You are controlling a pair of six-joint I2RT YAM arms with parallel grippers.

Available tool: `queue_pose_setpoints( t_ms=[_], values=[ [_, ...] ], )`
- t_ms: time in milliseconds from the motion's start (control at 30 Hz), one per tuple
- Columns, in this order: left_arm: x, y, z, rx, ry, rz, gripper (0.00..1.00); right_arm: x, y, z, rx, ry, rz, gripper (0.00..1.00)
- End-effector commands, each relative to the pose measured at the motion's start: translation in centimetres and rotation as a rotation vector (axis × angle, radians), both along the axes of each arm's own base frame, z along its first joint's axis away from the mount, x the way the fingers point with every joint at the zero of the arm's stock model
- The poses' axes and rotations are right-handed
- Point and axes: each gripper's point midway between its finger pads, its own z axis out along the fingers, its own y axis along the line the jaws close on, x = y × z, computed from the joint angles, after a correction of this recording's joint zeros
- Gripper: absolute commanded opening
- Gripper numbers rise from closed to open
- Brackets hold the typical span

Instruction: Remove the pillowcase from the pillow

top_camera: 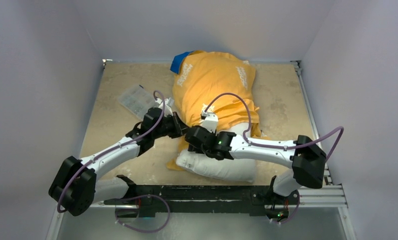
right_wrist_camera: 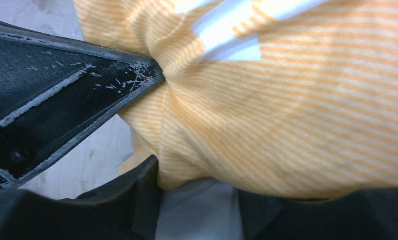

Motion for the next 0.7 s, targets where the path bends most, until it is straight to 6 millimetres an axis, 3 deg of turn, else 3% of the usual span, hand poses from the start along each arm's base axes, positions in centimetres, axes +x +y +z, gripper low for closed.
queue_pose_setpoints(
  t_ms=[0, 100, 200, 400, 667],
  values=[
    [1.6, -0.2, 1.3, 0.029, -0.07, 0.012, 0.0, -1.6, -6.2, -4.7, -0.307, 0.086, -0.001, 0.44],
    [2.7, 0.0, 2.1, 0.055, -0.094, 0.036, 0.0, -1.6, -6.0, -4.0, -0.286, 0.076, 0.005, 0.17],
    [4.0, 0.0, 3.0, 0.072, -0.121, 0.057, 0.0, -1.6, -6.0, -3.1, -0.26, 0.066, 0.01, 0.0],
    [8.7, 1.7, 6.0, 0.102, -0.178, 0.178, 0.0, -2.2, -6.4, -0.6, -0.176, 0.045, 0.028, 0.0],
    [16.6, 4.8, 9.6, 0.091, -0.214, 0.339, 0.0, -2.7, -5.8, 4.4, 0.007, -0.027, 0.083, 0.0]
  ],
)
